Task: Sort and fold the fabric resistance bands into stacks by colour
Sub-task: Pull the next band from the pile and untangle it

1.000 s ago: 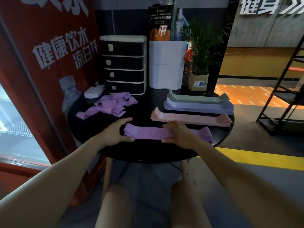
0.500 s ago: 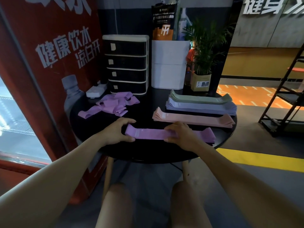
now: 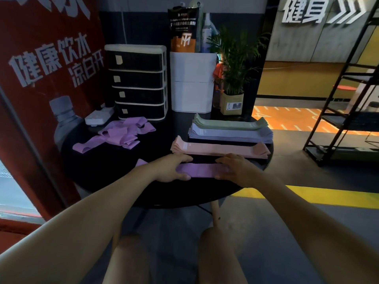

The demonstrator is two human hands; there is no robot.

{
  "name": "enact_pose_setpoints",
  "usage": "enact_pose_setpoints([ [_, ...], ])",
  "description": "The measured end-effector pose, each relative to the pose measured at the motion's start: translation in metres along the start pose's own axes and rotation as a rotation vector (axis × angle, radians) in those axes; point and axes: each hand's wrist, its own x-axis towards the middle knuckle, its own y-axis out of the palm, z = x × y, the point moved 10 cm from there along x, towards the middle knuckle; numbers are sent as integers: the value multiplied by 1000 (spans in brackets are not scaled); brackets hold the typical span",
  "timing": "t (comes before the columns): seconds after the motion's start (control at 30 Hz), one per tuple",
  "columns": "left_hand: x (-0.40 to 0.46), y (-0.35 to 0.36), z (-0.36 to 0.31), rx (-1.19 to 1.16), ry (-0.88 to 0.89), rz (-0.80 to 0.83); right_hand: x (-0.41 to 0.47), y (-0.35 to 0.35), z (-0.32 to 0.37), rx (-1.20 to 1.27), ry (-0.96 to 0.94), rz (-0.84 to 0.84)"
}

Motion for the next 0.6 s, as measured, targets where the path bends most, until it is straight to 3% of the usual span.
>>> enact_pose_setpoints([
  [0.33, -2, -10, -2, -53, 40, -81, 2, -12, 13, -14, -61, -28],
  [0.6, -16, -62, 35, -72, -15, -257, 50, -37, 78, 176, -170, -125],
])
